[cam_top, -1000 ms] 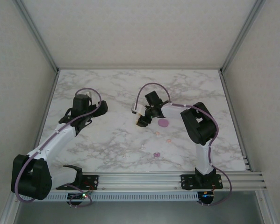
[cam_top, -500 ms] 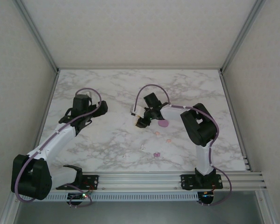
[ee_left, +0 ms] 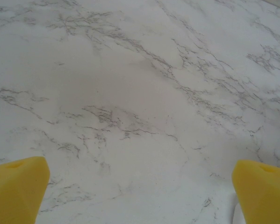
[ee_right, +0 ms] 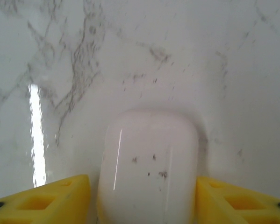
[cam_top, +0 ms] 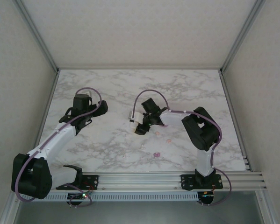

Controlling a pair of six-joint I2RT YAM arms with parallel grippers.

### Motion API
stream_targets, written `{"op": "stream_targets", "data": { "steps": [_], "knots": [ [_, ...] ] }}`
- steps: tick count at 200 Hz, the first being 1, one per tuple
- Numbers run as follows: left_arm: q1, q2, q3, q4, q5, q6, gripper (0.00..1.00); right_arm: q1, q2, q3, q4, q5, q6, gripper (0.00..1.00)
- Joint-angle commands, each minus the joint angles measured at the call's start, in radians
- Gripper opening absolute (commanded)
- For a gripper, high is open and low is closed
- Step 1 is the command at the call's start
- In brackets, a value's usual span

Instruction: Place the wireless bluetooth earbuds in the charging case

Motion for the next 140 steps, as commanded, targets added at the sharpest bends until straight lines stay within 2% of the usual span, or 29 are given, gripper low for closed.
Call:
{"op": "stream_targets", "data": {
  "steps": [1,77,112,140],
  "knots": [
    [-0.004,0.006,0.030,-0.019,0.018,0.004,0.99,-0.013,-0.009,0.017,-0.065,-0.038,-0.061,0.58],
    [-0.004,0.028,0.036,-0.004,0.048,-0.016,0.98,0.001,0.044,0.093,-0.052,-0.031,-0.028,0.56],
    [-0.004,0.045,0.043,0.011,0.080,-0.024,0.97,0.009,0.042,0.084,-0.053,-0.034,-0.045,0.45],
    [-0.005,0.057,0.054,0.022,0.144,-0.024,0.96,0.009,0.001,0.041,0.017,-0.044,-0.027,0.42]
  ]
}}
